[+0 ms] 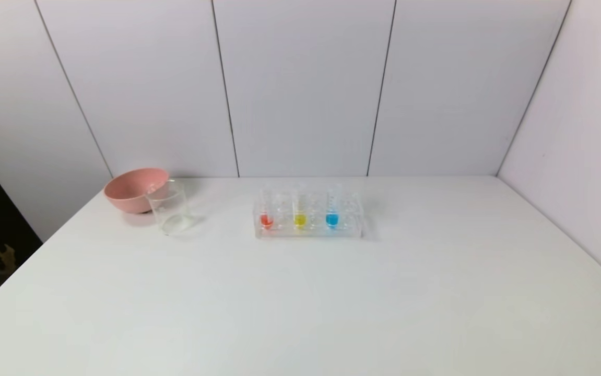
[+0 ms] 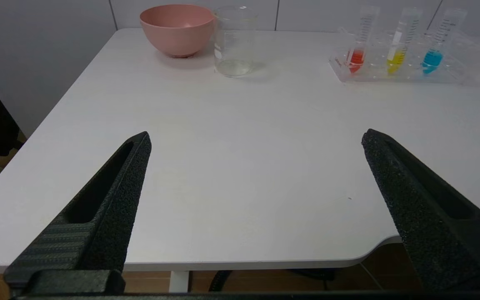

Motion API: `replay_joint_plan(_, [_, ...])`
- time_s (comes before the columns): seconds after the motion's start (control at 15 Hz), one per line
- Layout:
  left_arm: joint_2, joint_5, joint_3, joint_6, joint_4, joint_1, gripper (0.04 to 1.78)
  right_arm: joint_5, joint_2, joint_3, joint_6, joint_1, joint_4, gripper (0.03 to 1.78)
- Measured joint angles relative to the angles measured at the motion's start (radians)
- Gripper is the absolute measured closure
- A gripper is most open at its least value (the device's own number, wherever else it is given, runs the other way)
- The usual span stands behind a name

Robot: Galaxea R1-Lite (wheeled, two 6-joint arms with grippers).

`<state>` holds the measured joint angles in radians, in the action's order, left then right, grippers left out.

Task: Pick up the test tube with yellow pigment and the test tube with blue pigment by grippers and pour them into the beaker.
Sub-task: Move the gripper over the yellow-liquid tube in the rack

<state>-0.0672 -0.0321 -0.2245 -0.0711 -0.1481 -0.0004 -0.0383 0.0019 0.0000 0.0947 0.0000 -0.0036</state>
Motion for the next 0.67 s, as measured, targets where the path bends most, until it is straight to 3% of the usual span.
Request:
replay_joint_plan(0.33, [-0.254, -0.047, -0.165, -0.009, 0.08, -0.001, 0.06, 0.0, 0.0, 0.0, 0.0, 0.0, 0.0, 0.1])
replay_joint_plan(0.67, [-0.65, -0.047, -0.289, -0.041, 0.351, -0.019, 0.06, 0.0, 0.0, 0.0, 0.0, 0.0, 0.0, 0.1])
